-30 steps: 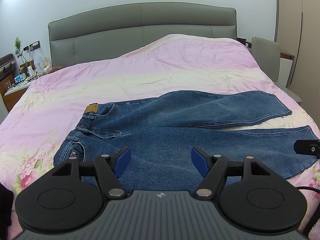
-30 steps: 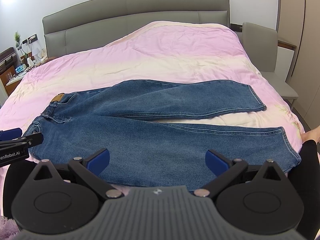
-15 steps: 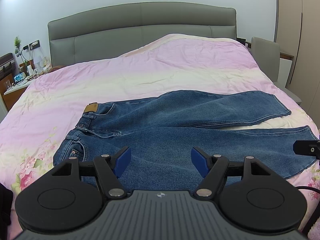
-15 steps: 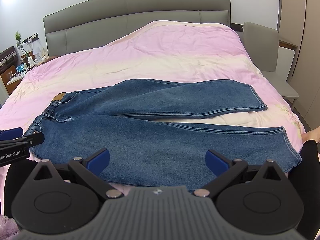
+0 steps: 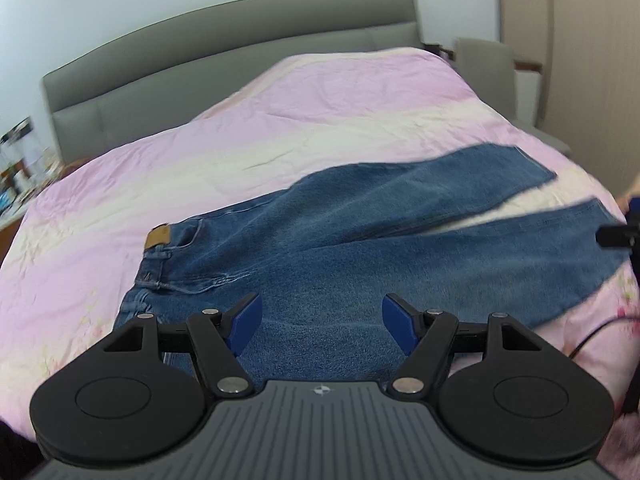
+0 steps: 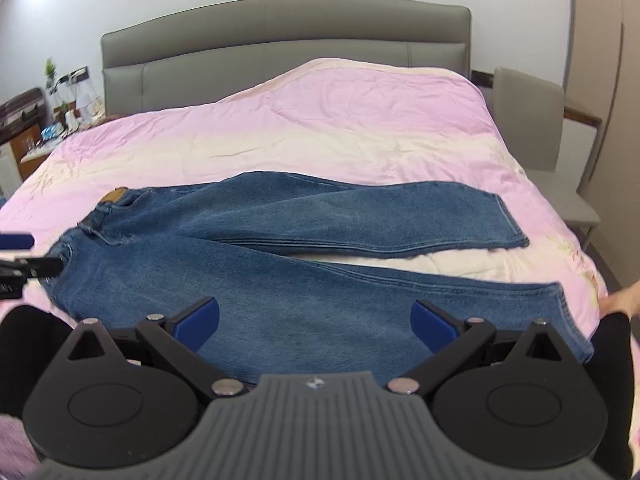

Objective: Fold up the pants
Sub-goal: 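Grasp the jeans leg hems with both grippers and lift them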

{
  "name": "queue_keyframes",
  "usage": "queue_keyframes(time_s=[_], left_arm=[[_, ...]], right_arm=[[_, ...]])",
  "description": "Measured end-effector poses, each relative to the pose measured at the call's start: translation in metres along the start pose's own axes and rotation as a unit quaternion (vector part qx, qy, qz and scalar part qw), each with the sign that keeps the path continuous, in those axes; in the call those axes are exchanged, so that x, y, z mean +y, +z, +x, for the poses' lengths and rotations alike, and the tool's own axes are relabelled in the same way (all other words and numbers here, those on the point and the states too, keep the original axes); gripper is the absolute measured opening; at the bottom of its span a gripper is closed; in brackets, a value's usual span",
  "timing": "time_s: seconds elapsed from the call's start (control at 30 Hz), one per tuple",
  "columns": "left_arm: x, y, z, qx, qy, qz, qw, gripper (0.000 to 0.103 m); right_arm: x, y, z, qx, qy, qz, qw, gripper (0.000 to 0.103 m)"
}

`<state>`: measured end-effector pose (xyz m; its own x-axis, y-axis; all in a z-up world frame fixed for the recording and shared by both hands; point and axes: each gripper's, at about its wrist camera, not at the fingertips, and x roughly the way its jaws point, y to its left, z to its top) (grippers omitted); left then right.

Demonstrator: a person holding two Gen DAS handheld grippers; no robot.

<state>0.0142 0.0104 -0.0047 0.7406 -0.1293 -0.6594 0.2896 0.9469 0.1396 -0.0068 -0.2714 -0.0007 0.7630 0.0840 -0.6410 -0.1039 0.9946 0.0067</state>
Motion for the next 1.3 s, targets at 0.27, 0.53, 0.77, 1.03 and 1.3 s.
queue_keyframes(time_s=[0.27, 0.53, 0.77, 1.03, 1.3], left_arm=[[0.020, -0.010, 0.032, 0.083, -0.052, 0.120, 0.9880, 0.081], [0.065, -0.028, 0.093, 0.217, -0.058, 0.205, 0.9526, 0.082], [0.058, -0.036, 0.144, 0.308, -0.085, 0.265, 0.9099, 0.086], [0.035, -0.054, 0.179, 0.342, -0.065, 0.325, 0.8790, 0.090], [0.033, -0.052, 0.188, 0.356, -0.040, 0.316, 0.8786, 0.089]], right_arm=[[-0.043, -0.015, 0.019, 0.024, 0.004, -0.100, 0.995, 0.097], [-0.083, -0.034, 0.054, 0.097, 0.001, -0.178, 0.979, 0.087], [-0.115, -0.045, 0.092, 0.177, -0.006, -0.209, 0.962, 0.082], [-0.146, -0.064, 0.130, 0.273, -0.012, -0.264, 0.925, 0.082], [-0.165, -0.084, 0.164, 0.315, -0.032, -0.292, 0.902, 0.079]])
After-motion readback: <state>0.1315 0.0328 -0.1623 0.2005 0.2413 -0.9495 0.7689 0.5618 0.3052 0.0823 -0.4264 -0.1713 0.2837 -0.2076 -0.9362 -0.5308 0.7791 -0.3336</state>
